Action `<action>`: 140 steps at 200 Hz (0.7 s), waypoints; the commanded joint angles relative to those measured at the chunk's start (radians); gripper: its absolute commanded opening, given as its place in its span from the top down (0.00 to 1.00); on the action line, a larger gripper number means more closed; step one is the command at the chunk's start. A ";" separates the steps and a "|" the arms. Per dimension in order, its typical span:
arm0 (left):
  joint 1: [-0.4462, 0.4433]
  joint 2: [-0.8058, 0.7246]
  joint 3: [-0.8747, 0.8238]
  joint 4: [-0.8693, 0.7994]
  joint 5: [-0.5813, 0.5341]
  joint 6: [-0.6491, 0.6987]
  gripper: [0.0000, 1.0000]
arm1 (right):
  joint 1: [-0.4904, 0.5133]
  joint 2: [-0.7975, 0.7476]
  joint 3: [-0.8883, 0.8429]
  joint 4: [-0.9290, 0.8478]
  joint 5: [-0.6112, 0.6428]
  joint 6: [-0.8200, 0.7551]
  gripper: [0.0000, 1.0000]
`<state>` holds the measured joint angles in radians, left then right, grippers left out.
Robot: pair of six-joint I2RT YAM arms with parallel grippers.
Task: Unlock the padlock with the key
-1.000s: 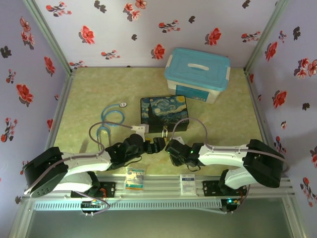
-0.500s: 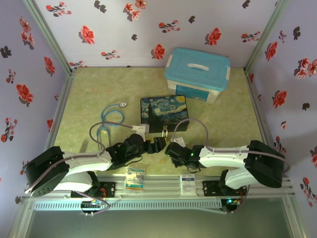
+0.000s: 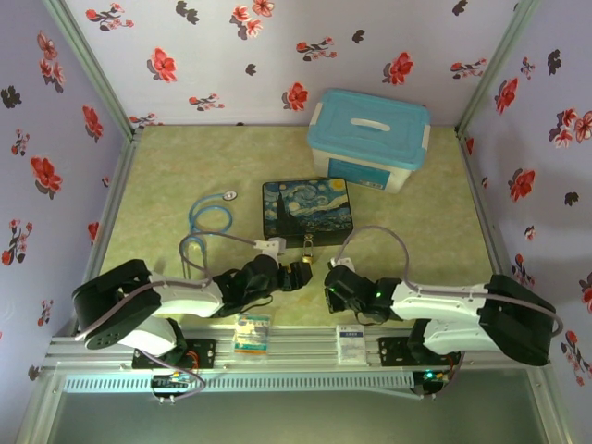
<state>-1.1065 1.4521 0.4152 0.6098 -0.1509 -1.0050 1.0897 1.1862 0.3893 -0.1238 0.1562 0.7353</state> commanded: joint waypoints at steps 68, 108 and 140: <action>-0.041 0.033 -0.009 0.147 -0.050 0.011 0.39 | -0.132 -0.215 -0.142 0.102 -0.224 -0.008 1.00; -0.055 -0.006 -0.060 0.290 -0.035 0.063 0.56 | -0.153 -0.362 -0.185 0.226 -0.375 -0.044 1.00; -0.055 -0.089 -0.110 0.352 -0.029 0.111 0.57 | -0.198 -0.439 -0.213 0.384 -0.505 -0.046 1.00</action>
<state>-1.1549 1.4368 0.3393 0.8509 -0.1680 -0.9623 0.9295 0.7898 0.2008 0.0952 -0.2108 0.7101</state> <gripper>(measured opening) 0.435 0.043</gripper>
